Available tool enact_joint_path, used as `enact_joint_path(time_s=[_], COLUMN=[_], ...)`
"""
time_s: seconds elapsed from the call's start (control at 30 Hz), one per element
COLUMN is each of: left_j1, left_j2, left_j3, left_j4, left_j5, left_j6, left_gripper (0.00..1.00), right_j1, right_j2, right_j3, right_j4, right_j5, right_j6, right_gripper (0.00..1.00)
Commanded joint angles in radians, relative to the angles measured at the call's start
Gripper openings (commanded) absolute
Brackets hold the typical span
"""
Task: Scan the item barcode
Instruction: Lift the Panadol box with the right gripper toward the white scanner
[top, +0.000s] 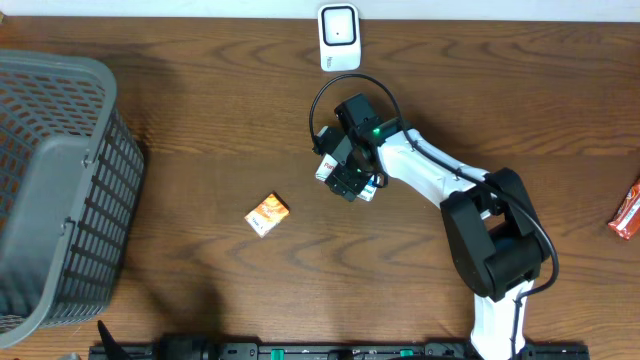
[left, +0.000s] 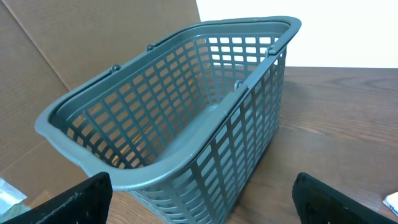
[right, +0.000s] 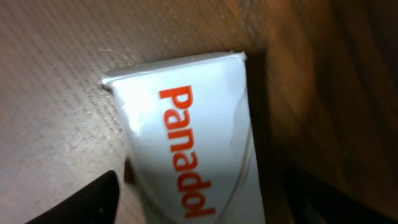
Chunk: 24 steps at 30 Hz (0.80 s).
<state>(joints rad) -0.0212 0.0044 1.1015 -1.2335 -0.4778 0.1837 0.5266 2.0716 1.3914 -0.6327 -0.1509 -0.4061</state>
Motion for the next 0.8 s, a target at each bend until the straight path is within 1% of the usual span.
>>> enact_joint_path(time_s=[0.0, 0.17, 0.27, 0.33, 0.43, 0.5, 0.67, 0.77], left_j1=[0.005, 0.005, 0.005, 0.005, 0.005, 0.005, 0.005, 0.005], left_j2=[-0.001, -0.001, -0.001, -0.001, -0.001, -0.001, -0.001, -0.001], left_j3=[0.002, 0.002, 0.002, 0.002, 0.002, 0.002, 0.002, 0.002], left_j4=[-0.001, -0.001, -0.001, -0.001, -0.001, -0.001, -0.001, -0.001], left_j5=[-0.005, -0.005, -0.005, -0.005, -0.006, -0.006, -0.006, -0.005], left_j6=[-0.002, -0.002, -0.002, -0.002, -0.002, -0.002, -0.002, -0.002], left_gripper=[0.93, 0.93, 0.93, 0.93, 0.93, 0.93, 0.93, 0.93], right_j1=[-0.002, -0.002, -0.002, -0.002, -0.008, -0.013, -0.027, -0.04], right_j2=[0.046, 0.069, 0.06, 0.058, 0.05, 0.048, 0.046, 0.046], right_j3=[0.008, 0.008, 0.02, 0.044, 0.118, 0.16, 0.304, 0.362], right_j4=[0.01, 0.011, -0.007, -0.046, -0.153, -0.204, -0.4, -0.496], right_j5=[0.024, 0.026, 0.015, -0.029, -0.154, -0.207, -0.359, -0.45], right_j6=[0.002, 0.063, 0.109, 0.114, 0.114, 0.114, 0.114, 0.103], right_gripper=[0.69, 0.39, 0.38, 0.38, 0.38, 0.38, 0.38, 0.34])
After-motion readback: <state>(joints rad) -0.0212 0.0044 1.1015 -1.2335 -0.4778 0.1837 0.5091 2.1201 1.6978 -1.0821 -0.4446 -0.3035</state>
